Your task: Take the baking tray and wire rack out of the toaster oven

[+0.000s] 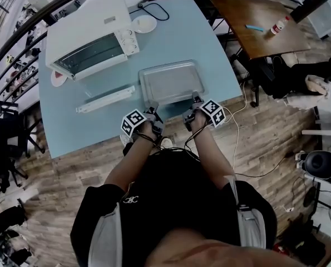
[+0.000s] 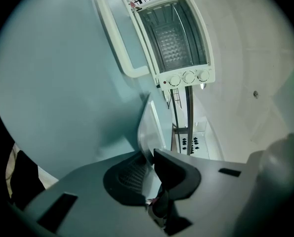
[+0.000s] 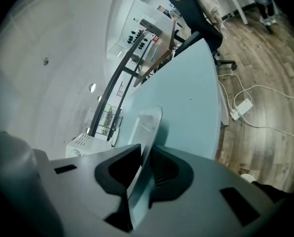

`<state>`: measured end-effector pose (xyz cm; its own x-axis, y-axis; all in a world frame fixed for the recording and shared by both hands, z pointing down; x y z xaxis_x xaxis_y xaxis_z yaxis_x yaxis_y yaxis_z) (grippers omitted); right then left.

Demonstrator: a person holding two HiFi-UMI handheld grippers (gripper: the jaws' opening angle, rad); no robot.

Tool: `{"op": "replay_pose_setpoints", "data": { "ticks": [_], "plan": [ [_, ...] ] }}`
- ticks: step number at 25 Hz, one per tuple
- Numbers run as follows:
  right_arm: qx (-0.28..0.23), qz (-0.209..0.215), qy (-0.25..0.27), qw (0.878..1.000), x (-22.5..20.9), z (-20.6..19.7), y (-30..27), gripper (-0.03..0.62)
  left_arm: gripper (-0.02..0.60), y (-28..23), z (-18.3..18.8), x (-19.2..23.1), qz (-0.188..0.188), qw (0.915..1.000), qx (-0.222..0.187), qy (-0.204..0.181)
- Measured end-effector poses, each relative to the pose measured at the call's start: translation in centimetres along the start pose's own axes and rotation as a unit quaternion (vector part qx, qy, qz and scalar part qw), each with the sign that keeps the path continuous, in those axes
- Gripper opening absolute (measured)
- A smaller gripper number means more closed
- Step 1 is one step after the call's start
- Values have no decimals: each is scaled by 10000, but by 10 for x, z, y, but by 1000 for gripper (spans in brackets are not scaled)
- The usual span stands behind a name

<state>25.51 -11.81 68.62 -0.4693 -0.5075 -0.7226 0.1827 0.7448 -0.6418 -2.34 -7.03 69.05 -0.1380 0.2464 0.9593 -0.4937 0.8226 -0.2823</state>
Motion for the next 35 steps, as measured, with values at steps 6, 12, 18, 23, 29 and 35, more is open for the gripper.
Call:
{"op": "replay_pose_setpoints", "data": {
  "ticks": [6,12,18,23,29,35],
  "plan": [
    [-36,-637,756,9951,-4,1,-3,96,81,-4,-6,9,441,9987,217,-129],
    [-106,-1339,1635,9774,-6,-1,-4,149,120,-8,-9,13,1149,9891,678,-616],
    [-400,-1755,2169,9595,-6,0,-1,173,160,1,-8,7,1710,9715,893,-1375],
    [-962,-1766,2746,9403,1,11,8,169,230,8,4,-4,2068,9501,751,-2213],
    [-2126,-467,3951,8925,54,9,33,0,36,15,28,-38,2146,8804,287,-4220],
    [-2421,486,4478,8594,108,-9,47,0,17,29,45,-94,1301,8149,-350,-5637]
  ]
}}
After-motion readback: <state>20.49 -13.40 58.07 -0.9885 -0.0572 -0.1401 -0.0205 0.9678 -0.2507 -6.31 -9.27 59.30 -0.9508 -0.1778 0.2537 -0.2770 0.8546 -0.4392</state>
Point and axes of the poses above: the fingertips, and each gripper's own axes: y backward along the fingers, x to its left, z out of its top, the point moved 9 cm from there along y, backward along the fingers, and after that the axes turned 10 degrees about -z, right-handed, at the moved point
